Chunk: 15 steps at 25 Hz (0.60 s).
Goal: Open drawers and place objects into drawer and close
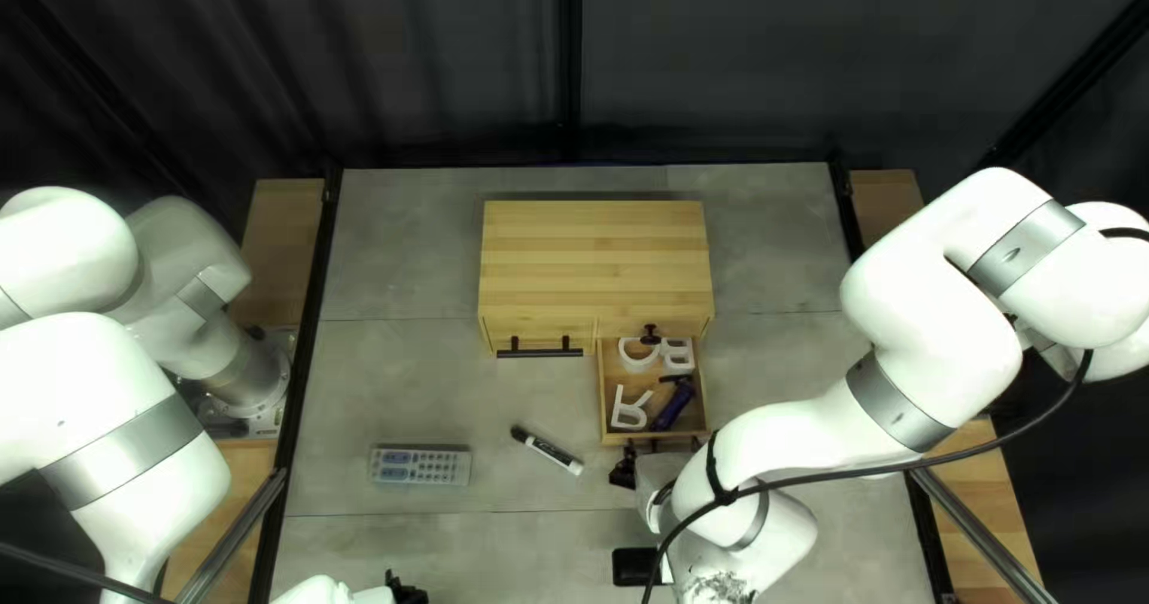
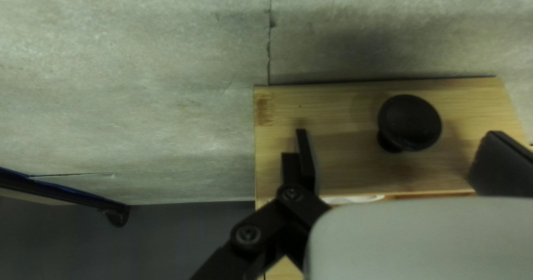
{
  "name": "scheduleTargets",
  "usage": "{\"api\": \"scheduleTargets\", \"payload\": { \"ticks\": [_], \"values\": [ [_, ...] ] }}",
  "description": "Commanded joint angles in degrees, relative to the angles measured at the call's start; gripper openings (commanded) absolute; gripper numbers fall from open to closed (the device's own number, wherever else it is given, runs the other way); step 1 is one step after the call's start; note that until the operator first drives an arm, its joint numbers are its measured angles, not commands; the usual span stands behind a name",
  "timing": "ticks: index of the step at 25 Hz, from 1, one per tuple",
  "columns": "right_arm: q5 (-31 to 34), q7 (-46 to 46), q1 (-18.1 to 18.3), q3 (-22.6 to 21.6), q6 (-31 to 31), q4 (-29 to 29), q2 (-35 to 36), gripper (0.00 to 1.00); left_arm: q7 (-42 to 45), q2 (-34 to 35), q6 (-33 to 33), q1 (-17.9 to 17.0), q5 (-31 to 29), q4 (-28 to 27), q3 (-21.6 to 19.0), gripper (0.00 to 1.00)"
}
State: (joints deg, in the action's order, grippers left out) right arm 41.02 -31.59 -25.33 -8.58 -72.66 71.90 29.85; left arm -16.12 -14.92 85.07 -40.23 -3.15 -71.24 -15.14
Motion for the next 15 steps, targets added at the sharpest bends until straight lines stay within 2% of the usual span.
{"api": "scheduleTargets", "payload": {
  "ticks": [1,15],
  "values": [
    [0.1,0.0,0.0,0.0,0.1,-0.3,-0.1,1.00,0.0,0.0,0.0,0.0,0.0,0.0,0.0,1.00],
    [0.1,-0.9,0.5,0.3,-0.3,0.1,0.0,1.00,0.0,0.0,0.0,0.0,0.0,0.0,0.0,1.00]
  ]
}}
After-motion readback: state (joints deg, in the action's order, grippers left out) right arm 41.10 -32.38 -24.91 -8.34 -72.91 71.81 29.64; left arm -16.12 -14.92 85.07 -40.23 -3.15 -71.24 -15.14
